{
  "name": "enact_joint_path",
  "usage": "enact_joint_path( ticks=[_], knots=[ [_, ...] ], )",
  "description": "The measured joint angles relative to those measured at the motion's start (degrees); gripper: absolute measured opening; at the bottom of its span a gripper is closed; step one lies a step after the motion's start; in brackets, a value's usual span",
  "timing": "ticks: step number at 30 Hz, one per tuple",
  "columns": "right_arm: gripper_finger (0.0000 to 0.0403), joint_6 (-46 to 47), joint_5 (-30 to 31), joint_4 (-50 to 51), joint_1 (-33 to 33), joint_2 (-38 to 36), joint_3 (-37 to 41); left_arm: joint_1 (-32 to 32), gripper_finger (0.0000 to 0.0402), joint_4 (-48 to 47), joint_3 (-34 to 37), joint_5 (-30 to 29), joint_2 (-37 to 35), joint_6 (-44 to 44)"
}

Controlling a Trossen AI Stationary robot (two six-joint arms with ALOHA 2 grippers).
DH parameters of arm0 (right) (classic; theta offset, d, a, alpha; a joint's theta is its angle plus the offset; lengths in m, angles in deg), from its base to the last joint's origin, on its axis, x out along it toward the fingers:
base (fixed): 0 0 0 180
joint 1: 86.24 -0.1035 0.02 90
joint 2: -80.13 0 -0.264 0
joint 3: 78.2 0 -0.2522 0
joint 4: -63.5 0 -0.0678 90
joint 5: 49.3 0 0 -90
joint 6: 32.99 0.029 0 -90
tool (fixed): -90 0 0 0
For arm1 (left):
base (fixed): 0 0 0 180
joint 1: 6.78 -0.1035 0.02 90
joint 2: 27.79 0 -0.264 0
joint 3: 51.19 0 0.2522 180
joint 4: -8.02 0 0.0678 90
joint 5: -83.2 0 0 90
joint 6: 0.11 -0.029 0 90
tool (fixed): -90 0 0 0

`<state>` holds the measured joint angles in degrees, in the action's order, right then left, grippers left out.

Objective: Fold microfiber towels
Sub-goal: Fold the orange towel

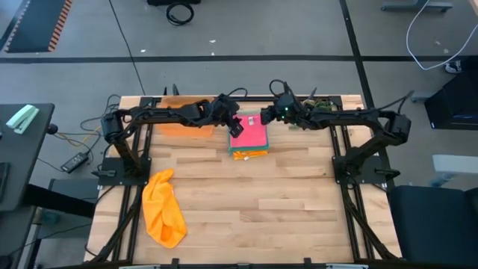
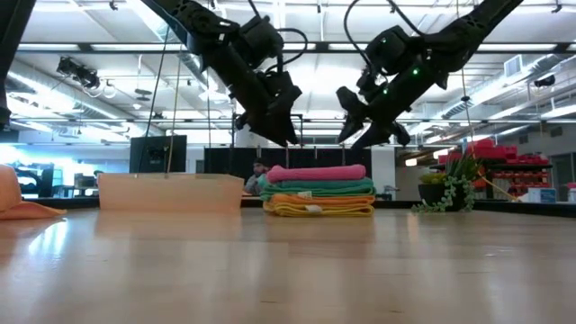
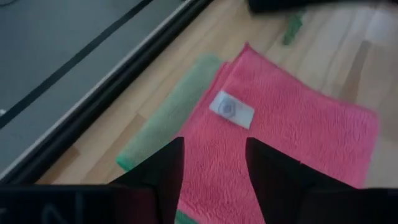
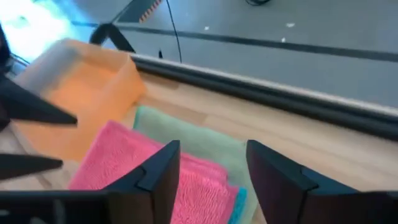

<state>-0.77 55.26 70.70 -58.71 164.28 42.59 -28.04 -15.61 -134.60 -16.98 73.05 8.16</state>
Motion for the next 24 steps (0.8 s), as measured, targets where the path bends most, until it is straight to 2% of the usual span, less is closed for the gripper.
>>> enact_joint_path(
  ticks=[2, 4, 6, 10, 11, 15, 19, 24],
  knots=[
    [0.0199, -0.5, -0.9, 0.8, 0.0, -1.1, 0.0, 0.0, 0.0167, -0.7, 0.4, 0.0, 0.0, 0.1],
    [0.0191, -0.9, -5.3, 1.1, -0.5, -0.9, 0.0, -0.3, 0.015, -0.8, 1.4, 0.0, 0.3, 0.0],
    [0.0155, -1.0, -7.7, 1.7, -0.8, 0.3, 0.0, -0.9, 0.0126, -1.0, 1.7, 0.0, 1.1, 0.0],
    [0.0031, -1.0, -9.3, 1.8, -0.6, 4.3, 0.0, -1.6, 0.0069, -0.8, 1.7, -0.2, 3.0, 0.0],
    [0.0016, -1.1, -8.9, 1.7, -0.6, 5.4, 0.0, -1.6, 0.0054, -0.5, 1.7, -0.2, 3.5, 0.0],
    [0.001, -0.7, -7.8, 1.7, -0.6, 8.9, 0.0, -1.7, 0.0009, -1.1, 1.8, -0.1, 5.6, 0.0],
    [0.0006, -0.8, -6.3, 1.1, -0.7, 9.1, 0.0, -2.0, 0.0023, -0.2, 1.8, -0.6, 5.8, 0.0],
    [0.0005, -0.9, -6.3, 1.7, -0.9, 4.8, 0.0, -2.2, 0.0059, -0.3, 1.8, -1.1, 3.8, -0.3]
  ],
)
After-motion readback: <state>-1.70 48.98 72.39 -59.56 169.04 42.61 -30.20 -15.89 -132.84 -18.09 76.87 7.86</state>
